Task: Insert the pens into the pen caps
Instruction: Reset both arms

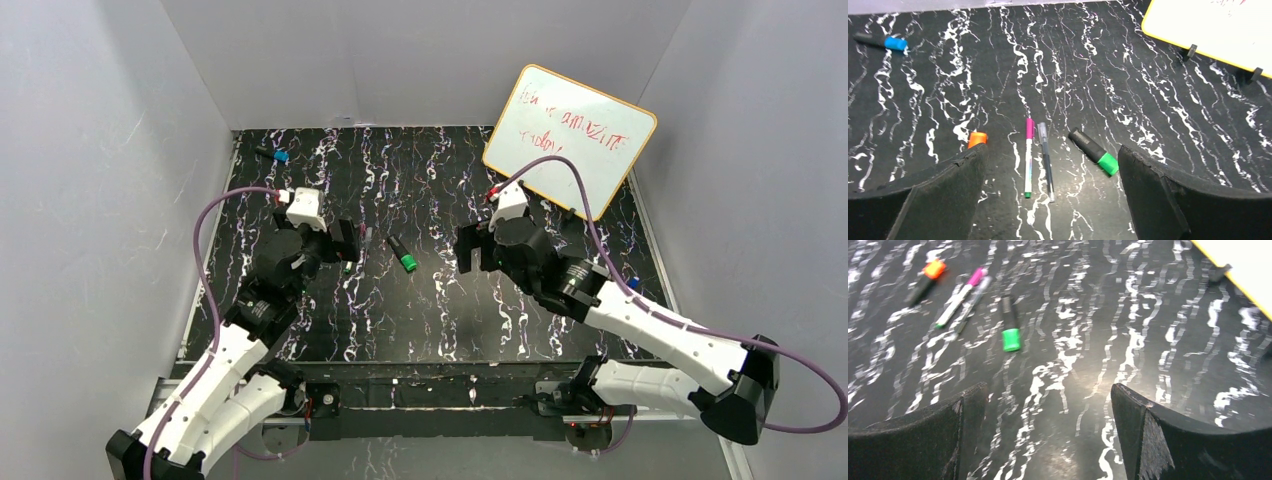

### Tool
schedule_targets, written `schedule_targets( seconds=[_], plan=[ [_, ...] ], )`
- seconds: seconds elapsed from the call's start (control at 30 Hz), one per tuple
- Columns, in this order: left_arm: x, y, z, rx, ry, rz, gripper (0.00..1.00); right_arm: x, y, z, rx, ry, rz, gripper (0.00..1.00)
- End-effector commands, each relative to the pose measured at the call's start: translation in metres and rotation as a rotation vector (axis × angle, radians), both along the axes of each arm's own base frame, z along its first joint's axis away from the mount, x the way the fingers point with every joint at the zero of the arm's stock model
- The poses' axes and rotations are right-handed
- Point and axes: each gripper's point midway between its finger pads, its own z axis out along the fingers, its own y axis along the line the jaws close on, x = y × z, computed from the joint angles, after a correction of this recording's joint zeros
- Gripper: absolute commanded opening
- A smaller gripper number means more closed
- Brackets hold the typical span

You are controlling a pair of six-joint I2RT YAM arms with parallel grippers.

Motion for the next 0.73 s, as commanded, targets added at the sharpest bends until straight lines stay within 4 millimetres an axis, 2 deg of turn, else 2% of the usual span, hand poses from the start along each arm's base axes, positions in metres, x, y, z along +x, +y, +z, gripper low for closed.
schedule_targets(
  seconds=[0.0,0.1,0.2,0.33,0.7],
  plan=[
    [-0.002,0.011,0.008,0.123,-0.045,-0.009,0.98,0.038,-0.032,0.027,-0.031,-0.111,-0.188,0.99],
    [-0.001,0.010,0.006,0.131,-0.042,-0.019,0.98,0.054,-0.045,0.031,-0.021,-0.115,-0.232,0.99],
    [-0.001,0.008,0.005,0.130,-0.040,-0.028,0.98,0.060,-0.052,0.037,0.014,-0.115,-0.239,0.99],
    [-0.001,0.008,0.006,0.135,-0.042,-0.028,0.98,0.060,-0.052,0.045,0.064,-0.127,-0.223,0.99],
    [-0.001,0.009,0.003,0.138,-0.036,-0.025,0.98,0.063,-0.056,0.048,0.075,-0.147,-0.232,0.99]
  ],
)
